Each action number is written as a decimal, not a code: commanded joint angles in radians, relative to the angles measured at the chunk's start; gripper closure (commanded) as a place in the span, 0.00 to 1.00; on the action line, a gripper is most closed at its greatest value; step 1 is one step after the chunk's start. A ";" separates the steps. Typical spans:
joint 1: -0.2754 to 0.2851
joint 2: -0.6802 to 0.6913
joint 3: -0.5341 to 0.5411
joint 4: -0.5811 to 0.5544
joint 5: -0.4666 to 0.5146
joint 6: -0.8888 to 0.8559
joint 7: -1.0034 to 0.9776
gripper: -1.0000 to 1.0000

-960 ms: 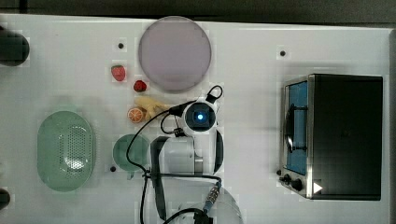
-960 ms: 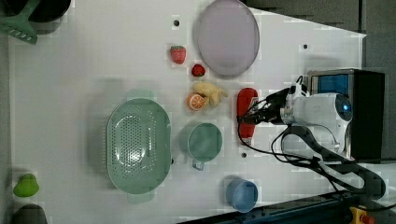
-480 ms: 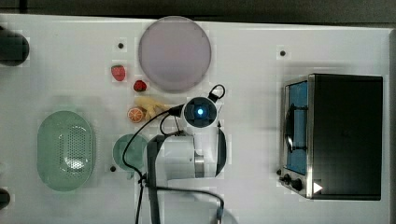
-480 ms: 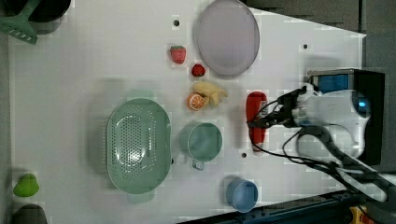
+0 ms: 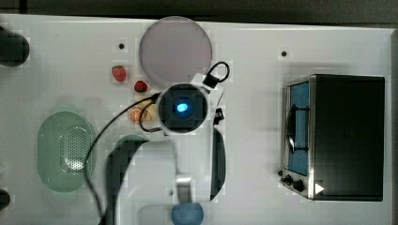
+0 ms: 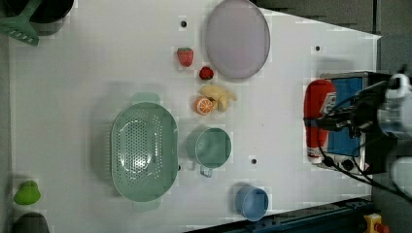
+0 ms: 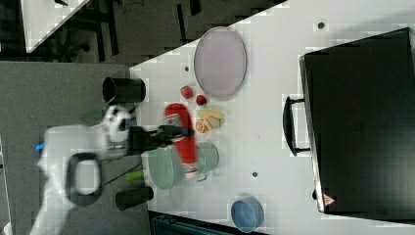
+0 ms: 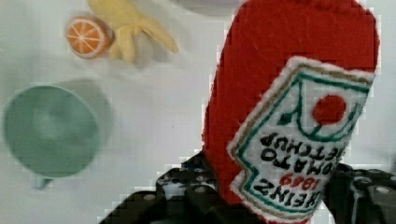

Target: Pick Ketchup from the table and place it in strainer.

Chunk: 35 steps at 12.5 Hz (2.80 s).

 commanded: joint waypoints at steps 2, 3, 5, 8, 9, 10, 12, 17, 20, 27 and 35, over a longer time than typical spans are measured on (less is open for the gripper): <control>0.037 -0.006 0.150 0.042 0.078 -0.074 0.260 0.39; 0.042 -0.001 0.191 0.050 0.101 -0.073 0.331 0.39; 0.048 0.022 0.280 0.060 0.115 -0.064 0.499 0.39; 0.055 0.100 0.407 0.061 0.116 0.047 0.732 0.39; 0.056 0.140 0.443 0.061 0.116 0.108 0.800 0.39; 0.058 0.185 0.474 0.061 0.116 0.172 0.866 0.39; 0.065 0.285 0.522 0.061 0.112 0.296 0.961 0.39; 0.119 0.511 0.529 0.058 0.051 0.533 1.034 0.24; 0.121 0.561 0.511 0.059 0.021 0.579 1.036 0.00; -0.006 0.211 0.496 0.079 0.030 0.397 1.179 0.00; -0.100 -0.139 0.172 0.241 0.180 -0.263 1.153 0.00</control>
